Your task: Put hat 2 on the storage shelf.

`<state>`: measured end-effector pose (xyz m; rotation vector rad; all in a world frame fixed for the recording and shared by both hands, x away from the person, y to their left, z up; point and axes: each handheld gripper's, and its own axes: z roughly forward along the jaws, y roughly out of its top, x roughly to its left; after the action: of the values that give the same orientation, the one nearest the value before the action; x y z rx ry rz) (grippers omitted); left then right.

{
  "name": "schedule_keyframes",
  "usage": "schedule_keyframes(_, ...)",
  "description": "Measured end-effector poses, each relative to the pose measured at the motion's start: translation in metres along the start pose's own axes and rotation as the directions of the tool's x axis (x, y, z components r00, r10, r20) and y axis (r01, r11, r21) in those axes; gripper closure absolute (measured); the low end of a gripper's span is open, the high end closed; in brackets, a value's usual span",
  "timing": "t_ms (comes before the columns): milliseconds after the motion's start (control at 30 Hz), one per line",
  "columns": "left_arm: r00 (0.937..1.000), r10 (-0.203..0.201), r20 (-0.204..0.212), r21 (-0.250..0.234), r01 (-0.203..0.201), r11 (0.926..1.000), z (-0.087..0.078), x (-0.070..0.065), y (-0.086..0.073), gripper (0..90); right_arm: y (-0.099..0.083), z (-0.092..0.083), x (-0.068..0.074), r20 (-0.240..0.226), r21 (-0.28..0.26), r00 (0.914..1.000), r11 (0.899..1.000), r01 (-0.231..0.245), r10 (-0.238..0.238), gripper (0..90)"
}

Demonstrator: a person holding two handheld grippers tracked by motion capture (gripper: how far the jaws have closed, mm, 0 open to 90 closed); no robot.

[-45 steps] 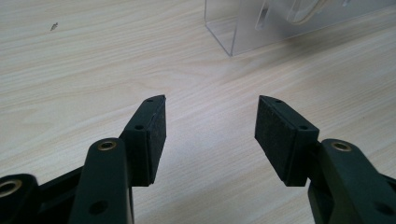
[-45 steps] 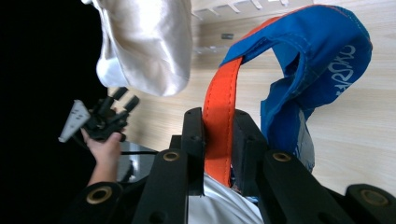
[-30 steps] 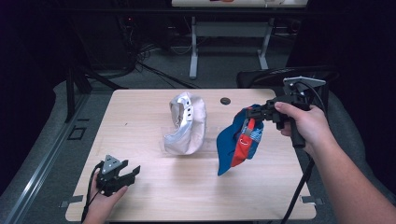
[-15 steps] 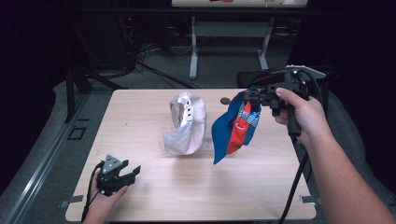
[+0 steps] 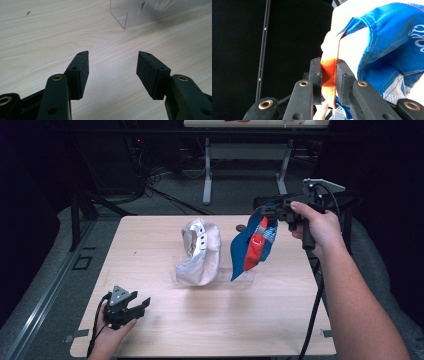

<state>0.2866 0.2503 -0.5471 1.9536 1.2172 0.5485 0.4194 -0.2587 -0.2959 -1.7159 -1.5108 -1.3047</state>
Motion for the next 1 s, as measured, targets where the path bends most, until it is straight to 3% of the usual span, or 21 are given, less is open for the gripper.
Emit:
schedule_keyframes(167, 1.0, 0.001, -0.001, -0.001, -0.001, 1.0, 0.0, 0.0, 0.0, 43.9, 0.009, 0.0, -0.006, 0.031, -0.005, 0.9995, 1.0, -0.012, 0.012, 77.4)
schedule_keyframes(467, 1.0, 0.003, -0.003, 0.004, -0.003, 1.0, 0.001, 0.0, 0.0, 43.9, 0.016, 0.004, -0.011, 0.027, -0.011, 0.9996, 1.0, 0.0, 0.0, 77.4)
schedule_keyframes(833, 1.0, -0.002, 0.0, -0.001, 0.002, 1.0, 0.0, 0.001, 0.0, 43.9, 0.017, 0.014, 0.0, 0.03, -0.011, 0.9995, 1.0, 0.006, -0.006, 77.4)
schedule_keyframes(1000, 1.0, 0.001, 0.0, 0.003, -0.001, 1.0, 0.001, 0.003, 0.0, 43.9, 0.02, 0.013, -0.003, 0.045, -0.02, 0.999, 1.0, 0.006, -0.005, 77.4)
